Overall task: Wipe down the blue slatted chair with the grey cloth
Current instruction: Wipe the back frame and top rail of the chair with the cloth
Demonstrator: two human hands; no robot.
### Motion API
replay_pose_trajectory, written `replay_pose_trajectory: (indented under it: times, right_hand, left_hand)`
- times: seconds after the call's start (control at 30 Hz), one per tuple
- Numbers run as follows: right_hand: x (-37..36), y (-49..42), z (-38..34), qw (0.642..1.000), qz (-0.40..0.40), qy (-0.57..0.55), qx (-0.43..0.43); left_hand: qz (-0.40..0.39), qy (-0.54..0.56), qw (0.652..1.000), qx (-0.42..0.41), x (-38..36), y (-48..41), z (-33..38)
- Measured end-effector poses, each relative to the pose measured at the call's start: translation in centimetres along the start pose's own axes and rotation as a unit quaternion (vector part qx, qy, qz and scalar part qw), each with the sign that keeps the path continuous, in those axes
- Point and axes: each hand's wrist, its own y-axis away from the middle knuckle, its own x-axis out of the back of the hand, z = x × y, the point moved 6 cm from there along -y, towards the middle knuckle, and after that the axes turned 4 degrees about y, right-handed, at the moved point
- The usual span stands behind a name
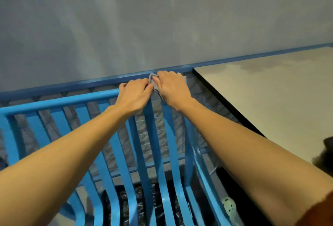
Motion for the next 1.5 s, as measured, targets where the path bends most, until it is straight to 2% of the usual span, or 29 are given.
replay_pose_trajectory:
  times: [0.1,0.17,0.3,0.43,0.53,0.77,0.93,1.1,1.2,1.33,1.5]
  right_hand:
    - [0.3,0.7,2.2,0.998,0.004,-0.029,-0.049]
    - [0.2,2.0,4.7,0.986,0.002,-0.101,-0.135]
    - [-0.8,4.6,6.6,0.943,-0.013,-0.234,-0.236]
    - [-1.5,5.0,5.8,0.884,-0.01,-0.355,-0.304]
    - [-2.4,7.2,5.4,0.877,-0.02,-0.361,-0.316]
    - [-5.4,20.2,4.0,0.879,-0.184,-0.322,-0.299]
    - [-5.2,22.4,4.3,0.893,-0.218,-0.288,-0.268]
    - [-5.9,17.5,4.1,0.835,-0.139,-0.402,-0.349]
    - [-4.9,13.5,4.6,0.854,-0.065,-0.408,-0.316]
    - [-3.6,7.5,5.7,0.873,0.033,-0.42,-0.244]
    - [-2.7,4.1,6.0,0.884,0.085,-0.379,-0.259]
  left_hand:
    - [-0.032,-0.026,0.999,-0.004,-1.5,-1.1,2.1]
    - [-0.059,-0.035,0.997,-0.016,-2.5,-1.5,3.4]
    - [-0.061,-0.057,0.995,-0.052,-3.8,-2.0,5.0]
    - [-0.04,-0.045,0.997,-0.04,-4.1,-1.8,5.4]
    - [-0.054,-0.042,0.997,-0.034,-4.2,-1.8,5.4]
    - [-0.042,-0.051,0.997,-0.035,-4.3,-1.6,5.2]
    - [-0.041,-0.057,0.996,-0.051,-4.2,-1.2,5.4]
    - [-0.032,-0.048,0.998,-0.038,-4.4,-1.0,5.6]
    - [-0.035,-0.041,0.998,-0.033,-4.8,-0.4,5.9]
    - [0.002,-0.047,0.997,-0.054,-4.7,-0.2,5.6]
    - [0.019,-0.034,0.998,-0.057,-3.9,-1.1,5.8]
